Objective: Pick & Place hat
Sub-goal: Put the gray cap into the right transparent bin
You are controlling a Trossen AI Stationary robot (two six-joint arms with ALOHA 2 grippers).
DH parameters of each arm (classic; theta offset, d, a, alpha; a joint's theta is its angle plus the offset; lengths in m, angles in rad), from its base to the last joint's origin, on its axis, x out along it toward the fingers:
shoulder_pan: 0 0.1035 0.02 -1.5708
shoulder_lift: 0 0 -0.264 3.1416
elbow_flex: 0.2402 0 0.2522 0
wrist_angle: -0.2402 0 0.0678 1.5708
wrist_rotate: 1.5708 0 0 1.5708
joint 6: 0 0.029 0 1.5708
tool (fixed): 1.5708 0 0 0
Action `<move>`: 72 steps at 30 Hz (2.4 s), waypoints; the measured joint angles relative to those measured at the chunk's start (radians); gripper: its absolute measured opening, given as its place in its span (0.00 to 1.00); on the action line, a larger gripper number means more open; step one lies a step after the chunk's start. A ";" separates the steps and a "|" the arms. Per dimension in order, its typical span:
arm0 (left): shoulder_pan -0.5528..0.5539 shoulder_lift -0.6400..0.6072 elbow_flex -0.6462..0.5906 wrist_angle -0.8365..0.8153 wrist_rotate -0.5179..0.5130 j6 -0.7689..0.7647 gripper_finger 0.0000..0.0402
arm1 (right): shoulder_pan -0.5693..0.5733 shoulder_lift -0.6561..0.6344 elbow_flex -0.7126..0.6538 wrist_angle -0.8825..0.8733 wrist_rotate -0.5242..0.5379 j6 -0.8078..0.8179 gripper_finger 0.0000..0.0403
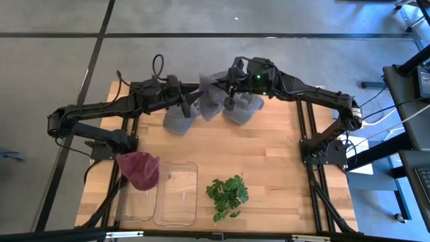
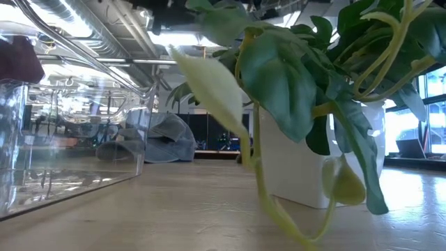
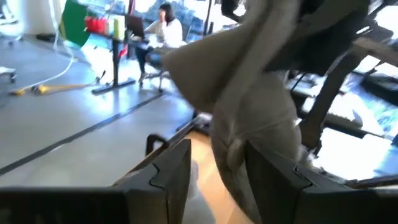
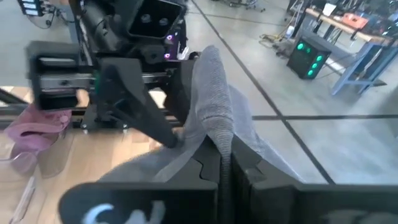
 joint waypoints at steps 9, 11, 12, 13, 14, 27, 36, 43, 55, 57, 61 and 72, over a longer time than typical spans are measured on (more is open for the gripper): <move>0.000 0.000 0.000 -0.012 -0.005 -0.009 0.37 | 0.013 0.000 0.000 -0.023 0.000 0.005 0.02; 0.000 0.000 0.000 -0.004 0.026 -0.008 0.36 | 0.013 0.000 0.000 -0.019 0.000 0.005 0.02; 0.000 0.000 0.000 -0.002 0.034 -0.009 0.35 | 0.013 0.000 0.000 -0.015 0.000 0.005 0.02; 0.000 0.000 0.000 0.001 0.034 -0.011 0.35 | 0.013 0.000 0.000 -0.012 0.000 0.006 0.02; 0.000 0.000 0.000 0.004 0.034 -0.018 0.34 | 0.013 0.000 0.000 -0.009 0.000 0.006 0.02; 0.000 0.000 0.000 0.017 0.036 -0.033 0.11 | 0.012 0.000 0.000 0.008 0.002 0.006 0.03; 0.000 0.000 0.000 0.016 0.085 -0.033 0.07 | 0.012 0.000 0.000 -0.014 -0.018 -0.023 0.04; 0.000 0.000 0.001 0.015 0.146 -0.027 0.07 | 0.012 0.000 0.000 -0.050 -0.095 -0.050 0.16; 0.000 0.000 0.187 -0.302 0.347 0.019 0.07 | -0.002 -0.039 0.017 -0.283 0.325 -0.099 0.33; 0.000 0.007 0.243 -0.415 0.405 0.007 0.07 | -0.008 -0.039 0.017 -0.296 0.330 -0.098 0.33; 0.000 0.022 0.352 -0.612 0.572 -0.043 0.07 | -0.022 -0.039 0.017 -0.309 0.329 -0.098 0.33; -0.034 0.068 0.470 -0.822 1.145 -0.101 0.07 | -0.076 -0.039 0.016 -0.321 0.308 -0.071 0.33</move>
